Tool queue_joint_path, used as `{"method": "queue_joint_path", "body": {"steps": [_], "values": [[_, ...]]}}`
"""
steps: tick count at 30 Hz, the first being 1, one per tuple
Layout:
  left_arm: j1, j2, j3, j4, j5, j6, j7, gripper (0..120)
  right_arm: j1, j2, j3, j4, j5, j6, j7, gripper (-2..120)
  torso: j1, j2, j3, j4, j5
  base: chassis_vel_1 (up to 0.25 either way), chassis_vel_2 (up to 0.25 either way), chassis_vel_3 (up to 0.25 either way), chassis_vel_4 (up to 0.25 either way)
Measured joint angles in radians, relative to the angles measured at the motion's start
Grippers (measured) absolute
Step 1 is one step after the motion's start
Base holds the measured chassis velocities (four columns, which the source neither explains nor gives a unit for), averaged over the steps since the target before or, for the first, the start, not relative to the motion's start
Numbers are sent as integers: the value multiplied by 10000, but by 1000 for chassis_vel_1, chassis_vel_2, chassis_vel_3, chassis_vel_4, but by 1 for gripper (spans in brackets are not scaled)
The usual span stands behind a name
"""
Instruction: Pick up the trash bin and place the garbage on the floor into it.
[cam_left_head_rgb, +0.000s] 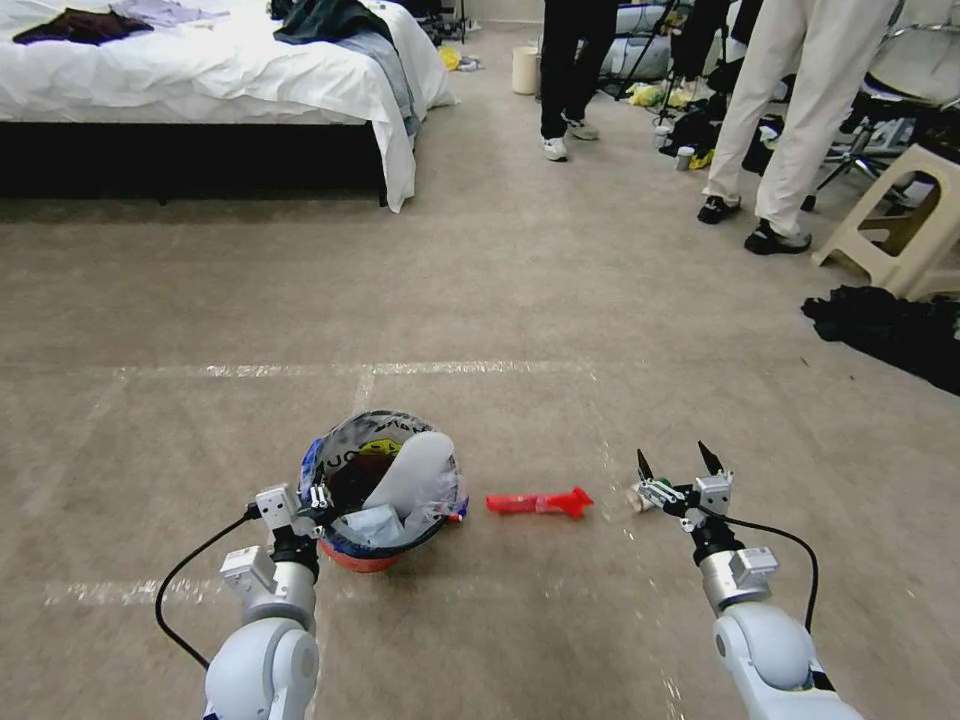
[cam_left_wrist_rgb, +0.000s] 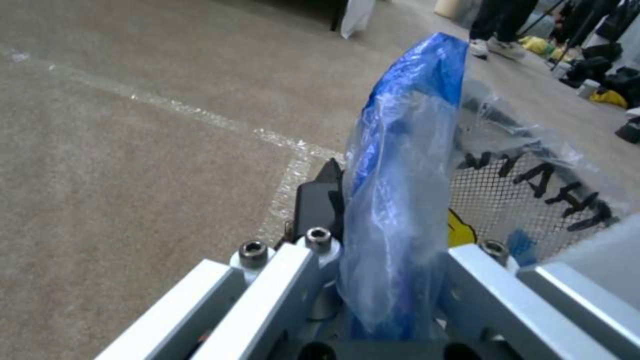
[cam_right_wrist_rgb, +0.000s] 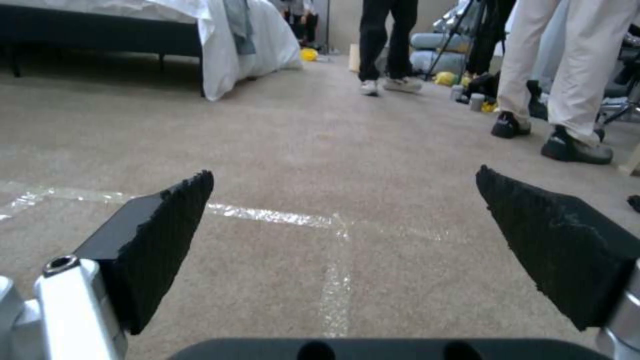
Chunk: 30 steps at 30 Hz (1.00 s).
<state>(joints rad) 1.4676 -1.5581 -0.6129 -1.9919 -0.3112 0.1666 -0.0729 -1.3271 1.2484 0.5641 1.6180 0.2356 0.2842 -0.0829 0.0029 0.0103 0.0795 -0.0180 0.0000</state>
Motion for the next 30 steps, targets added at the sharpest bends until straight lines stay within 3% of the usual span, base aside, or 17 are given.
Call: {"method": "queue_joint_path", "body": {"steps": [9, 15, 17, 20, 23, 26, 30], "values": [[42, 15, -163, -58, -64, 23, -17, 4, 675, -360, -297, -463, 74, 40, 7, 100, -10, 1, -7, -4, 1, 24, -33, -21, 19], [41, 109, -310, -146, -245, 95, -111, 4, 1817, -1546, -753, -1186, 403, -160, -26, 100, -6, 1, -3, -1, -1, 0, 0, 0, 0], [35, 156, -375, -200, -332, 126, -138, 4, 2568, -2273, -1170, -1826, 538, -217, -289, 100, -7, 1, -4, -3, 0, 0, 0, 0, 0], [34, 174, -431, -235, -380, 135, -144, 4, 2948, -2556, -1398, -2172, 655, -235, -435, 100, -6, 1, -4, -2, 1, 0, 0, 0, 0], [62, 251, -590, -310, -513, 157, -164, 4, 4321, -3182, -2359, -3453, 941, -389, -996, 100, -5, 0, -3, -3, 2, 0, 0, 0, 0], [71, 266, -615, -318, -527, 159, -167, 4, 4597, -3262, -2510, -3697, 936, -414, -1095, 100, -5, 1, -3, -2, 3, 0, 0, 0, 0], [122, 331, -686, -369, -602, 183, -173, 4, 6707, -3473, -3573, -5685, 464, -364, -1875, 100, -5, 1, -3, -2, -1, 0, 0, 0, 0]]}}
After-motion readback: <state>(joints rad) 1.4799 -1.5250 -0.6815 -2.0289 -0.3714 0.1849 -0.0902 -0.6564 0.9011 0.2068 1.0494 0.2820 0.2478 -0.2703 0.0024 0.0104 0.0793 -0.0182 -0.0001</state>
